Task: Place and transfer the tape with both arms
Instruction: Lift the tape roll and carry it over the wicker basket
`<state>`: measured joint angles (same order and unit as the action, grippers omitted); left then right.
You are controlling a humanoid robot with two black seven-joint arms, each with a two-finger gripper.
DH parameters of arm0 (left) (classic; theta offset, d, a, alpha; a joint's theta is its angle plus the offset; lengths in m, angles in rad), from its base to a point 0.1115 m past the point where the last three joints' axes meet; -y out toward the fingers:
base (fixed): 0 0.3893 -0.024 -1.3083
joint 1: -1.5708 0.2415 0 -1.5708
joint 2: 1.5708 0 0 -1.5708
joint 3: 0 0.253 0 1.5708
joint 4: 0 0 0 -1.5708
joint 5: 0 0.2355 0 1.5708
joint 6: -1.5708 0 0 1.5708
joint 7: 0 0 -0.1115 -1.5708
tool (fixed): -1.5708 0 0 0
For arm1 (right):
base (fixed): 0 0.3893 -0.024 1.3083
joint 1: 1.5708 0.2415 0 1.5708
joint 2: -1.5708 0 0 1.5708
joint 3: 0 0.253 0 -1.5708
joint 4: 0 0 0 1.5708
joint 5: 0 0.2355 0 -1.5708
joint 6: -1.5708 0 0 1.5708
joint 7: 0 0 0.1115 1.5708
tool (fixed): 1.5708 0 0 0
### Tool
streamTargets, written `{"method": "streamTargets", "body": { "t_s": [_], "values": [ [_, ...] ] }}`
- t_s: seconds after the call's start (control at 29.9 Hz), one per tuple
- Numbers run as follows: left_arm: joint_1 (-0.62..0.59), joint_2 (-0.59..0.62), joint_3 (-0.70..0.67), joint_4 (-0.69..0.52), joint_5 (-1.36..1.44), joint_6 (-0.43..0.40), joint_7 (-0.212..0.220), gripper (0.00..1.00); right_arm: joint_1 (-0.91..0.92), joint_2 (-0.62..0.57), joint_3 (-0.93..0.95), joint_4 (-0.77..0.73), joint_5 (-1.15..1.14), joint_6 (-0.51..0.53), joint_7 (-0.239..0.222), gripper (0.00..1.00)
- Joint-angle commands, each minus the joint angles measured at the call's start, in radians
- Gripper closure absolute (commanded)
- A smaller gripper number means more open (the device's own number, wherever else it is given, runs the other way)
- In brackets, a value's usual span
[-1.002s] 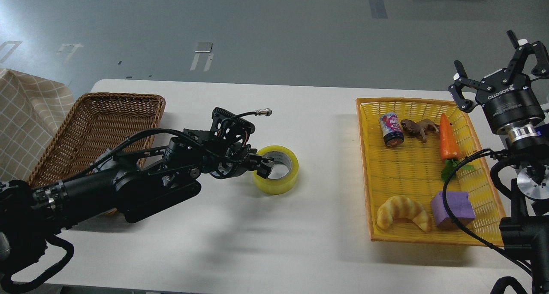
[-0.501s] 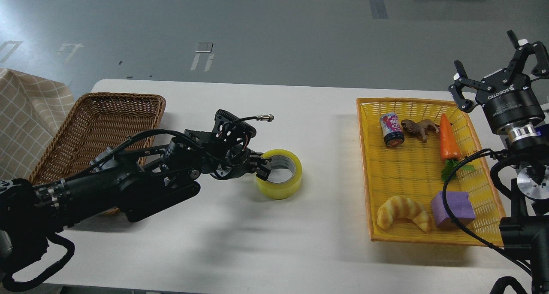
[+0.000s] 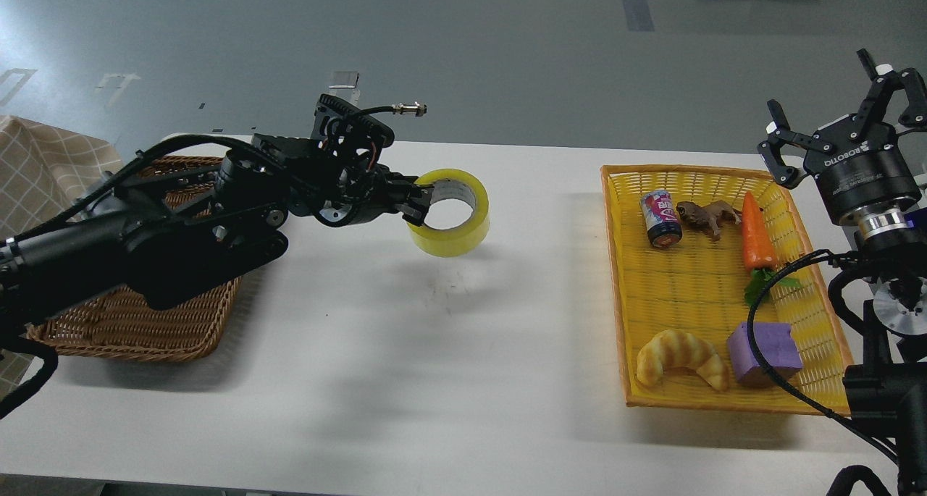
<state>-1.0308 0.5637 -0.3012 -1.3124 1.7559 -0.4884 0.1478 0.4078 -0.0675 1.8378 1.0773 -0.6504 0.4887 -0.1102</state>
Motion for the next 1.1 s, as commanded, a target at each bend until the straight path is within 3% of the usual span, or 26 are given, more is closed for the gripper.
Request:
{"method": "streamTargets", "body": {
  "t_s": [0.0, 0.8, 1.07],
  "values": [
    [-0.023, 0.054, 0.001, -0.001, -0.006, 0.000, -0.004, 1.00, 0.000, 0.000, -0.002, 0.000, 0.000, 0.000, 0.000, 0.00],
    [-0.038, 0.439, 0.019, -0.005, -0.013, 0.000, -0.148, 1.00, 0.000, 0.028, -0.009, -0.002, 0.000, 0.000, 0.001, 0.00],
    [0.037, 0.516, 0.020, 0.004, -0.013, 0.000, -0.175, 1.00, 0.000, 0.034, -0.011, -0.002, 0.000, 0.000, 0.000, 0.00]
  ]
}}
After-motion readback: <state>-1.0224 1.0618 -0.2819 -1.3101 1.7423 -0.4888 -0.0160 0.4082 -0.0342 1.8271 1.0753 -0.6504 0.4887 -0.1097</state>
